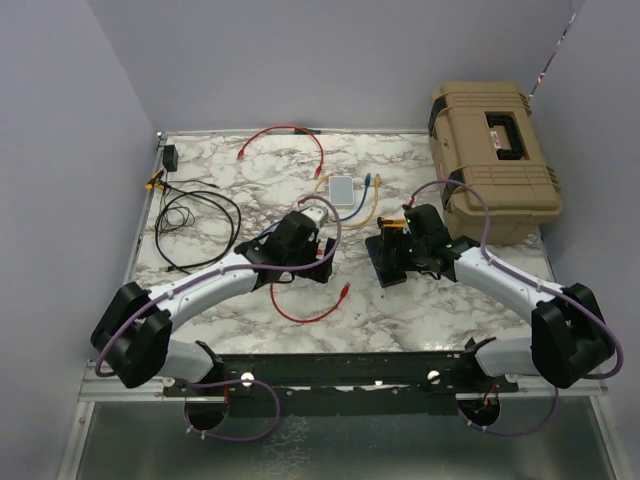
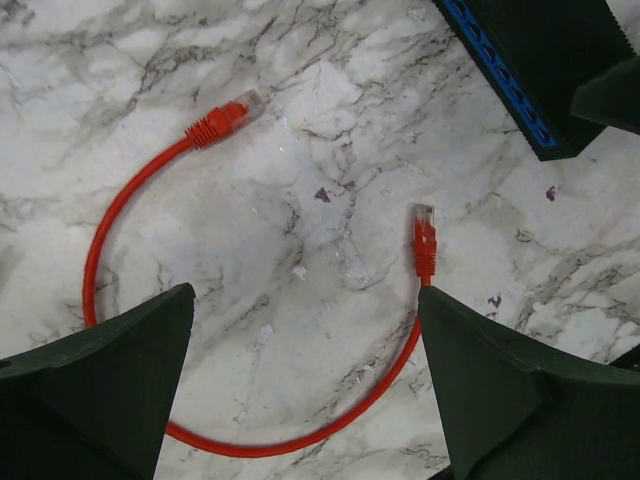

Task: Insert the plug into the switch port
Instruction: Pick up the connector from the center of the board.

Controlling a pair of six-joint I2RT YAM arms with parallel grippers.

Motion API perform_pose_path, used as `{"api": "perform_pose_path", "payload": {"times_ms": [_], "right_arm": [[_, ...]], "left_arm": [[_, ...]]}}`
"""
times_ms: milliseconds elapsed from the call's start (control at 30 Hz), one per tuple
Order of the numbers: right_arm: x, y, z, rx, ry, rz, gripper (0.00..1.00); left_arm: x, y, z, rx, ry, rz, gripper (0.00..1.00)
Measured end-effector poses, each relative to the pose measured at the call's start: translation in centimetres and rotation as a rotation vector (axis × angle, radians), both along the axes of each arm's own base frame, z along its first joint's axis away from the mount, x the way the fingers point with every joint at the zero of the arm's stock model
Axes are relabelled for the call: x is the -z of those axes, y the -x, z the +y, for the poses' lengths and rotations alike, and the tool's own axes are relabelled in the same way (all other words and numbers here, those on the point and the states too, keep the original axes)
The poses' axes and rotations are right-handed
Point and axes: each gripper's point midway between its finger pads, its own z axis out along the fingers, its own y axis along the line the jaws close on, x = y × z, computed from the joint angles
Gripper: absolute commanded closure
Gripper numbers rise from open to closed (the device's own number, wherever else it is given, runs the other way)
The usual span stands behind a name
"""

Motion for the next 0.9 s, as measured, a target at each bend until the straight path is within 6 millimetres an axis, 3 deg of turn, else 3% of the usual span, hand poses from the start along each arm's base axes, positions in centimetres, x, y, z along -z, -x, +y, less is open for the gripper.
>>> {"api": "perform_pose_path", "payload": {"times_ms": [200, 333, 533, 733, 900], "right_arm": [[-3.1, -0.9, -0.2, -0.007, -0.005, -0.100, 0.09], [-3.7, -2.3, -0.9, 0.012, 0.018, -0.131, 0.09], [-3.4, -4.0, -2.0, 0.042, 0.025, -0.146, 0.09], [-2.9, -4.4, -2.3, 0.042, 0.003, -0.155, 0.10], [-1.6, -4.4, -2.6, 0.046, -0.003, -0.128, 0.10]], "left_arm": [[-1.2, -3.7, -1.2, 0.098, -0.124, -0.055, 0.22], [0.2, -5.4, 0.2, 0.144, -0.201, -0.041, 0.24], [3.2, -5.2, 2.1, 0.209, -0.273, 0.037, 0.26], [3.5, -4.9, 2.2, 0.243, -0.287, 0.044, 0.28], [3.7, -3.7, 0.8, 0.257, -0.264, 0.056, 0.28]]}}
